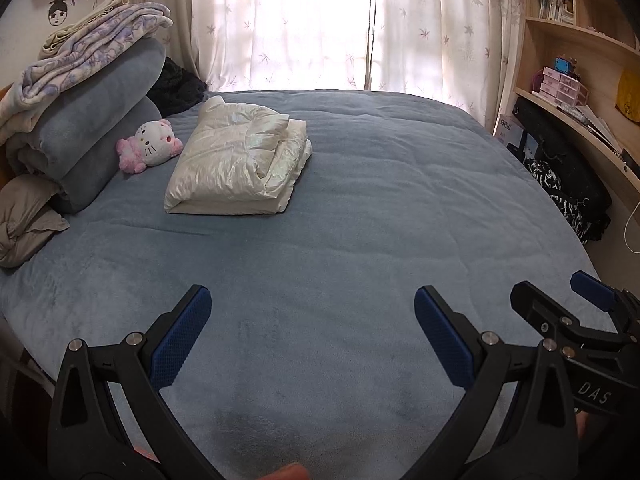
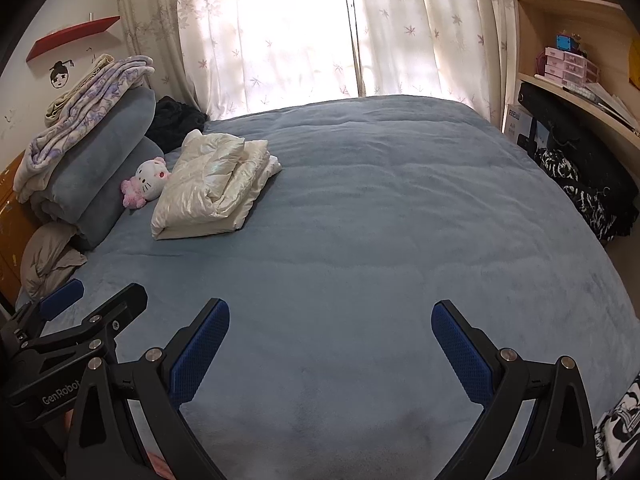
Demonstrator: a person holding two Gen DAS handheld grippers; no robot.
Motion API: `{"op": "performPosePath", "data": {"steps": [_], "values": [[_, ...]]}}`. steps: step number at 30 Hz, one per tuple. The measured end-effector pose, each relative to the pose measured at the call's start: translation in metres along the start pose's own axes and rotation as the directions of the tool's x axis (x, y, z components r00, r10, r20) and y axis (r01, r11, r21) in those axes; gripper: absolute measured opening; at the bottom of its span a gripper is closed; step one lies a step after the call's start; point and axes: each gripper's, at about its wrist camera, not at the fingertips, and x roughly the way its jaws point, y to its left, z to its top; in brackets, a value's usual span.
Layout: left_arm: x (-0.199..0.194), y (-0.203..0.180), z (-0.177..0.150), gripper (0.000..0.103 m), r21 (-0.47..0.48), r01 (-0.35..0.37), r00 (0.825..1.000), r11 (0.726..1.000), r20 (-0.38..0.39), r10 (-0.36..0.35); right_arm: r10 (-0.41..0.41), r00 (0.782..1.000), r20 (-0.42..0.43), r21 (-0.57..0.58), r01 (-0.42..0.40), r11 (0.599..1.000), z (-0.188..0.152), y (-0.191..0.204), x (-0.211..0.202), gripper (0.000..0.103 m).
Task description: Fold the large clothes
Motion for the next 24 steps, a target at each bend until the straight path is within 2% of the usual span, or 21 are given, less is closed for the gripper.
{"op": "performPosePath", "data": {"steps": [24], "values": [[0.009, 0.001, -0.002, 0.1, 0.014, -0.008, 1.0, 1.0, -0.02, 0.009, -0.011, 1.0, -0.013, 0.019, 0.011, 1.0, -0.012, 0.011, 0.006, 0.102]]}}
